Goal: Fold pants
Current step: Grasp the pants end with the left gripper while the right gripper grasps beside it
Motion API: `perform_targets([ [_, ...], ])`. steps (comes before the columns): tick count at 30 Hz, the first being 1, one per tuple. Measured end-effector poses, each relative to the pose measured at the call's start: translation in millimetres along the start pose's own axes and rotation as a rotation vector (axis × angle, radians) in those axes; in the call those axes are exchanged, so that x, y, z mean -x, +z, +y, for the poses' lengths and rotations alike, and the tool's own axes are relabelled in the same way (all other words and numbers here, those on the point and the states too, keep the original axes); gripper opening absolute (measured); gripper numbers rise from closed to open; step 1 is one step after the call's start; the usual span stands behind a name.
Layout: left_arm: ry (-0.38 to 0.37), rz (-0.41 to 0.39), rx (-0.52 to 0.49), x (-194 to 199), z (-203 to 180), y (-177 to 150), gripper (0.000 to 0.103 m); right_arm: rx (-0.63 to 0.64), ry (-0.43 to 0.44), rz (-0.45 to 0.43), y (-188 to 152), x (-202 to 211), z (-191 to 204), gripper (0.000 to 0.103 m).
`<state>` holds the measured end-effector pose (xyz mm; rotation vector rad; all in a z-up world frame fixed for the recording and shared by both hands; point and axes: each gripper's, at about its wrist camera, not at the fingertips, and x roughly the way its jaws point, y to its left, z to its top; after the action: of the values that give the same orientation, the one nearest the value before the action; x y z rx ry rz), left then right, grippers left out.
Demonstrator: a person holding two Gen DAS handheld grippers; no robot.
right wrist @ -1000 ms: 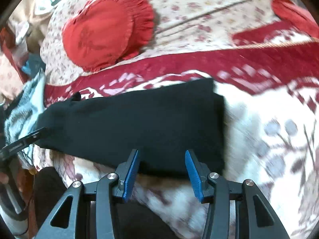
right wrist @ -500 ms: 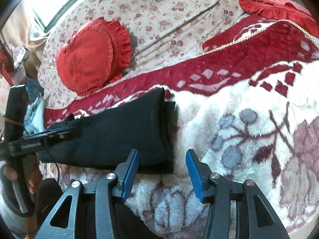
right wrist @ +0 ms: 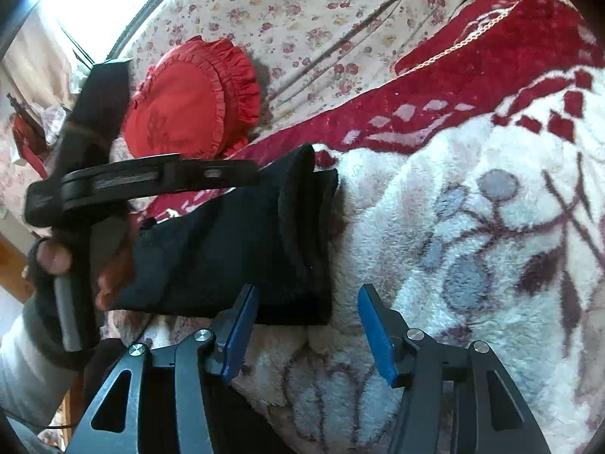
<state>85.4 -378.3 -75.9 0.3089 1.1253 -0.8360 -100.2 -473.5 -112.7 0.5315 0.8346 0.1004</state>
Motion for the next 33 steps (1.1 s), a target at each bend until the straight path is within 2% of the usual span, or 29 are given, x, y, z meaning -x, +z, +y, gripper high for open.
perform_targets([
  [7,-0.023,0.038,-0.097,-23.5,-39.6,8.7,0.078,-0.013,0.063,-0.053,-3.9,-4.2,2.5,0.058],
  [9,0.01,0.05,-0.133,-29.9,-49.8,7.3,0.079,-0.027,0.099,-0.062,-4.4,-5.7,3.4,0.058],
  [11,0.053,0.044,-0.178,-34.3,-57.1,2.5,0.079,-0.057,0.172,-0.055,-6.2,-11.5,4.5,0.058],
  [12,0.072,0.03,-0.203,-35.4,-60.5,-1.2,0.078,-0.064,0.185,-0.052,-7.9,-16.6,5.9,0.057],
  [13,0.078,0.02,-0.21,-34.8,-60.5,-3.6,0.077,-0.057,0.173,-0.066,-8.4,-19.2,7.4,0.051],
  [14,0.082,0.013,-0.213,-33.6,-60.1,-5.2,0.07,-0.056,0.162,-0.08,-8.4,-20.8,7.6,0.046],
  [15,0.086,0.008,-0.213,-31.9,-59.4,-5.7,0.062,-0.067,0.158,-0.086,-7.8,-22.4,6.1,0.037],
  [16,0.086,0.004,-0.209,-29.6,-57.4,-5.5,0.057,-0.088,0.161,-0.089,-5.8,-23.9,3.0,0.029],
  [18,0.06,-0.003,-0.176,-22.2,-49.7,-4.4,0.041,-0.109,0.174,-0.091,-2.2,-23.6,-0.7,0.023],
  [21,-0.014,-0.025,-0.109,-1.5,-35.2,-5.7,0.03,-0.063,0.173,-0.093,7.2,-17.0,13.7,0.017],
  [23,-0.043,-0.074,-0.076,22.8,-24.6,-6.8,0.029,-0.026,0.179,-0.108,15.5,-8.8,28.5,0.017],
  [27,-0.055,-0.172,-0.041,79.2,0.4,-13.5,0.028,0.062,0.21,-0.122,36.3,2.2,70.4,0.016],
  [31,-0.02,-0.239,0.01,118.8,36.1,-34.6,0.028,0.17,0.241,-0.111,50.4,2.7,127.0,0.016],
  [33,0.01,-0.251,0.063,130.0,65.5,-55.6,0.028,0.226,0.244,-0.071,52.6,-10.9,159.7,0.016],
])
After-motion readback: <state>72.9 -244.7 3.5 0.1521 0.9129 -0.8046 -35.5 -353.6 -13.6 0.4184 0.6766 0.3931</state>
